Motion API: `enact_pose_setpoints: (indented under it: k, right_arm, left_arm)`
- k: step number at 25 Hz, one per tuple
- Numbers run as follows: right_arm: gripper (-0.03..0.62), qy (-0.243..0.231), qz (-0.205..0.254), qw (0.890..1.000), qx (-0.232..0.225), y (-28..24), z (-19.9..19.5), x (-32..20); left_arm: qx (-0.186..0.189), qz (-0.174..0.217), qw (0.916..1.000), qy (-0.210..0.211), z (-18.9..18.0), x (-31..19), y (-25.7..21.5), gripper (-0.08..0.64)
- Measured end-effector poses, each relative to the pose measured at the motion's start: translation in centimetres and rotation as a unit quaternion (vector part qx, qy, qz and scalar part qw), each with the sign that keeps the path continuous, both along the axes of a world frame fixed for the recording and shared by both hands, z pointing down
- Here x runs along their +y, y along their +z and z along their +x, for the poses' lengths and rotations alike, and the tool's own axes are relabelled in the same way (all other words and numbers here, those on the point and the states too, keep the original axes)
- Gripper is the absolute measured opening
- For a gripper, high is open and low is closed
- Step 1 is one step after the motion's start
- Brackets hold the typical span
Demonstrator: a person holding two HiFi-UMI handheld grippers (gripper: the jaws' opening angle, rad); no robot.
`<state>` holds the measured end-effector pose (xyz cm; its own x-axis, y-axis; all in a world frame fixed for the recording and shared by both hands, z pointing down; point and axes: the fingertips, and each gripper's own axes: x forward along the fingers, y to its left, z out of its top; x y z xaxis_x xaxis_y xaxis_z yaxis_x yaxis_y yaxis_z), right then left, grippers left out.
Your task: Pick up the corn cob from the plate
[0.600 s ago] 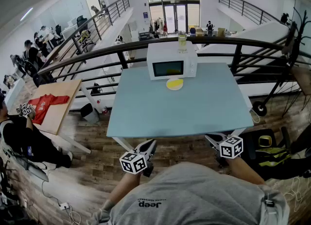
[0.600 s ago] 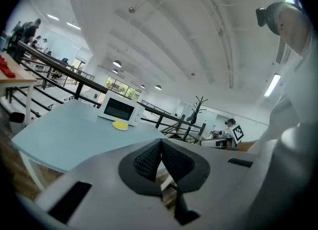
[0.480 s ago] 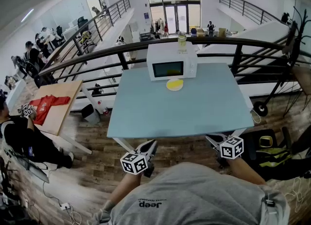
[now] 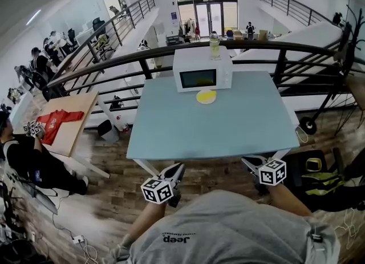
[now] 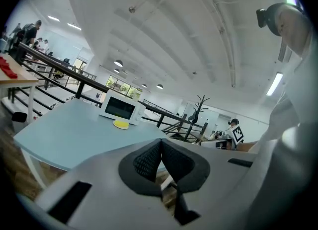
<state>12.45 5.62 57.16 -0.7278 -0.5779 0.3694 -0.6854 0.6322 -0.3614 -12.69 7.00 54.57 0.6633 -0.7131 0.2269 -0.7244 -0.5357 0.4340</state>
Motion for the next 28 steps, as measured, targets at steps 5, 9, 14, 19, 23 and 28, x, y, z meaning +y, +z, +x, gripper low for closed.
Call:
enact_pose_setpoints:
  k: [5, 9, 14, 19, 23, 28]
  right_arm:
    - [0.015, -0.002, -0.001, 1.000, 0.001, 0.1, -0.1, 0.0]
    - [0.015, 0.007, -0.008, 1.000, -0.011, 0.0, 0.2, -0.4]
    - [0.015, 0.013, -0.007, 1.000, -0.020, -0.6, 1.2, -0.5]
    - [0.015, 0.007, -0.004, 1.000, -0.028, -0.7, 3.9, -1.1]
    - [0.015, -0.004, -0.001, 1.000, -0.030, -0.8, 6.1, -1.5]
    - [0.015, -0.015, 0.000, 0.999, -0.038, -0.3, 9.2, -2.0]
  left_arm:
    - [0.000, -0.003, 1.0000, -0.001, 0.0, 0.0, 0.1, 0.018]
    - [0.000, -0.003, 1.0000, 0.002, 0.1, -0.1, 0.2, 0.018]
    - [-0.007, -0.003, 1.0000, 0.002, 0.7, -0.3, -0.2, 0.018]
    - [-0.013, 0.004, 0.9999, 0.001, 3.3, -1.0, -0.9, 0.018]
    - [-0.016, 0.003, 0.9999, -0.004, 5.8, -1.3, -0.9, 0.018]
    - [-0.017, -0.005, 0.9998, -0.006, 9.6, -1.5, -0.6, 0.018]
